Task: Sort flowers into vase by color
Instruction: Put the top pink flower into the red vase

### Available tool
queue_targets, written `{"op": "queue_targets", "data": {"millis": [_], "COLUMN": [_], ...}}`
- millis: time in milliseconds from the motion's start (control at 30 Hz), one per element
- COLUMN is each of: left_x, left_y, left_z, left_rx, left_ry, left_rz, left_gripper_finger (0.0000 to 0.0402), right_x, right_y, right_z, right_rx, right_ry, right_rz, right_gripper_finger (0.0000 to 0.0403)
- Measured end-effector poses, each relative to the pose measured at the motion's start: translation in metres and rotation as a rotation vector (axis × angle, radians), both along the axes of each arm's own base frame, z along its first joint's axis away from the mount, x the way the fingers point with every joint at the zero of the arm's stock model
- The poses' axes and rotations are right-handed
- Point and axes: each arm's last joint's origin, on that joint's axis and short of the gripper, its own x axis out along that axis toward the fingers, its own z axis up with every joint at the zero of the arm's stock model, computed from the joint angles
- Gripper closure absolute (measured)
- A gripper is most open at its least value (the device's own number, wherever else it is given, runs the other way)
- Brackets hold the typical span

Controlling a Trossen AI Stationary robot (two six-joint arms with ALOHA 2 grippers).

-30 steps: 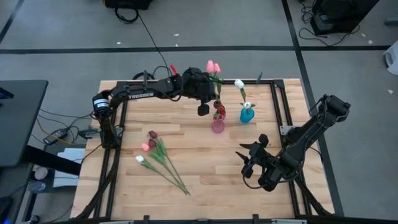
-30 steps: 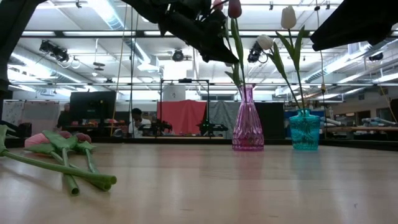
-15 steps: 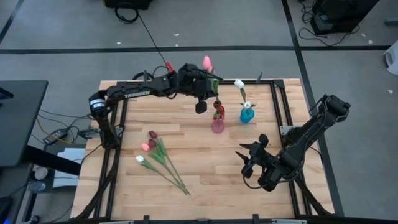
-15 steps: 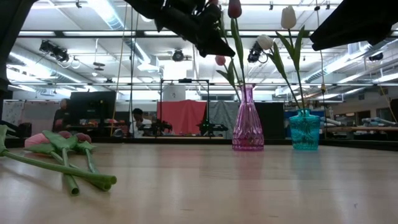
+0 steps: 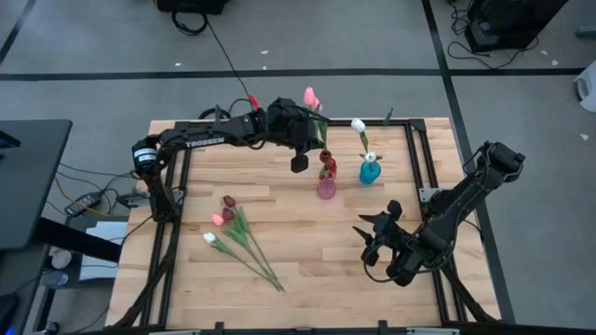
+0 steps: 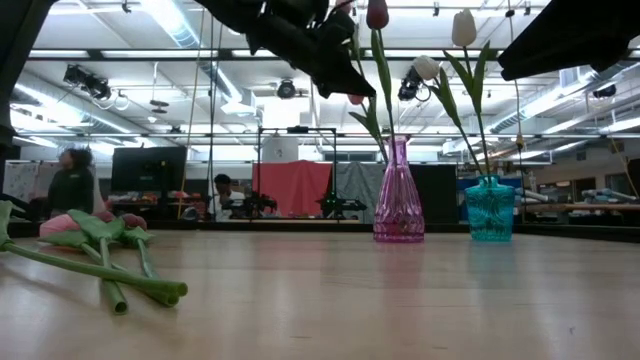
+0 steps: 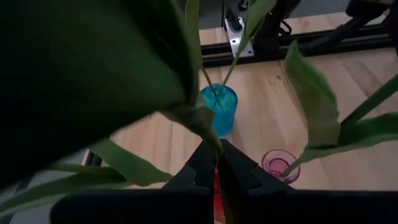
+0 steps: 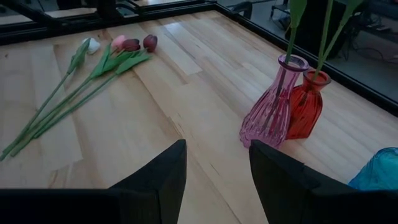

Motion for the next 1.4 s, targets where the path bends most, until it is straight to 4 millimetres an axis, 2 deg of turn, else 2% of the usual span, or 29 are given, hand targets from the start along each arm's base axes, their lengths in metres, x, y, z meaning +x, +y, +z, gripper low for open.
{"op": "queue_targets", "data": {"millis": [233, 567, 900, 1133, 1400], "left_x": [0.0, -0.001, 0.009, 0.001, -0.005], "left_y": [0.0, -0.001, 0.009, 0.021, 0.036], "left_z": [-0.026, -0.031, -0.061, -0.066, -0.066], "left_rx": [0.013, 0.029, 0.075, 0.111, 0.098], "left_ry": [-0.034, -0.017, 0.082, 0.152, 0.151], "left_rz": [0.003, -0.002, 0.112, 0.157, 0.21], "left_gripper_finger": [0.0392, 0.0392, 0.0392, 0.0392, 0.0381], "right_x": [0.0, 0.001, 0.003, 0.004, 0.005], "right_y": [0.0, 0.001, 0.001, 0.0, 0.0], "right_z": [0.0, 0.001, 0.001, 0.002, 0.002], "right_rx": [0.005, 0.003, -0.002, 0.0, 0.002], "right_ry": [-0.006, -0.025, -0.024, -0.021, -0.025], "right_rz": [0.0, -0.004, 0.003, -0.003, -0.004], "right_gripper_finger": [0.0218, 0.0218, 0.0218, 0.0218, 0.0218]}}
